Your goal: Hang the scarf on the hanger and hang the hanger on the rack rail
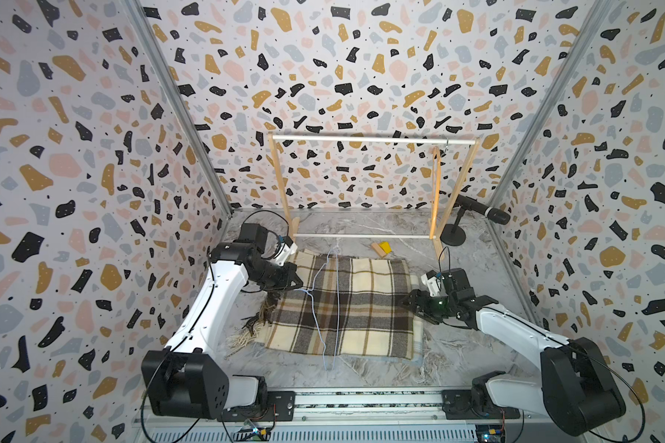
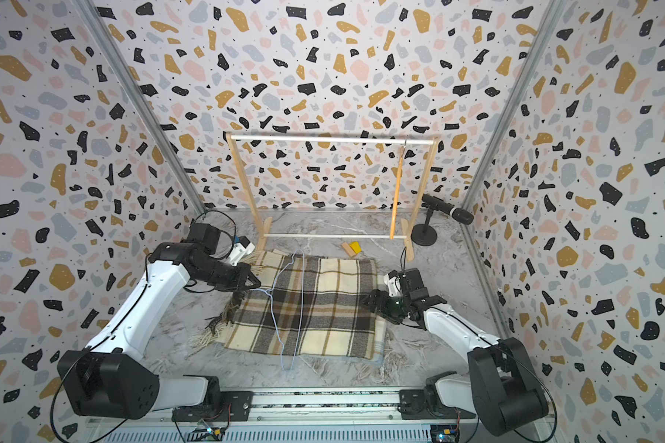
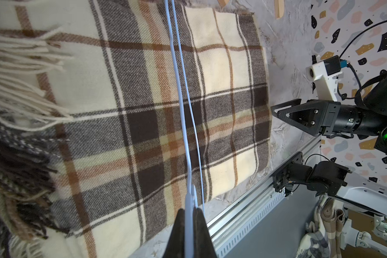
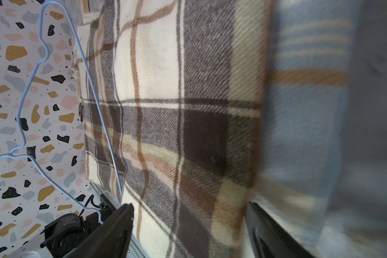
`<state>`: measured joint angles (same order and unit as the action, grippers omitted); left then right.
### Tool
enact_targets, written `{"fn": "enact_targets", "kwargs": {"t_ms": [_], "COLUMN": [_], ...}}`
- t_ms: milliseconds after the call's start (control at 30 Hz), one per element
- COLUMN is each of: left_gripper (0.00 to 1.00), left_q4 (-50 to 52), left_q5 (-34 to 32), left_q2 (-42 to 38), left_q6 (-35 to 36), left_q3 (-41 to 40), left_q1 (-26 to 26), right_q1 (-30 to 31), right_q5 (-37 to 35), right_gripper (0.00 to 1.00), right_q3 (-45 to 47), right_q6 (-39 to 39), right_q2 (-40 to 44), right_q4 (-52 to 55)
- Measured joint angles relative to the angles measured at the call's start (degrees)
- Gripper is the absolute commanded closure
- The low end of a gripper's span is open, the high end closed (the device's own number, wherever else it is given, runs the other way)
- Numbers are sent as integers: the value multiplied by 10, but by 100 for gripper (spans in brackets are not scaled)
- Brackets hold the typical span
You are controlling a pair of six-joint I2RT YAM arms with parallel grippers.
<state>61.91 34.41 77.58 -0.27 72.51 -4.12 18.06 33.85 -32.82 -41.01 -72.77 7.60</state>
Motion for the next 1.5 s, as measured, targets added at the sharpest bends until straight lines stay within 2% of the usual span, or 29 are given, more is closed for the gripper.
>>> {"fn": "enact_targets", "kwargs": {"t_ms": [200, 467, 567, 767, 800, 1000, 1233, 1400, 1500], "left_gripper": [100, 100, 100, 100, 100, 100, 100, 100, 100], "left_q4": [-5, -9, -13, -18, -19, -44, -107, -140, -153], "left_q5": [-2, -4, -4, 0, 2, 8, 26, 26, 25], "left_q2": [16, 36, 38, 39, 39, 39, 39, 47, 53], "left_q6": [10, 10, 10, 5, 5, -16, -73, -102, -118], "left_q3": [4, 5, 5, 5, 5, -13, -58, -59, -59], "left_q1": [0, 0, 0, 0, 0, -23, -80, -107, -107], "right_q1": [-15, -21, -21, -21, -21, -40, -117, -135, -134], "right_q5": [-18, 29, 50, 63, 59, 30, 11, 39, 62], "right_gripper": [16, 40, 51, 97, 100, 100, 100, 100, 100], "right_q3": [2, 22, 35, 43, 43, 29, 15, 5, -1], "right_q6": [7, -11, -24, -27, -23, 28, 111, 142, 131], "right_q2": [-4, -48, -58, -73, -72, -62, -28, -25, -12], "right_q4": [1, -50, -80, -103, -100, -31, 59, 87, 84]}}
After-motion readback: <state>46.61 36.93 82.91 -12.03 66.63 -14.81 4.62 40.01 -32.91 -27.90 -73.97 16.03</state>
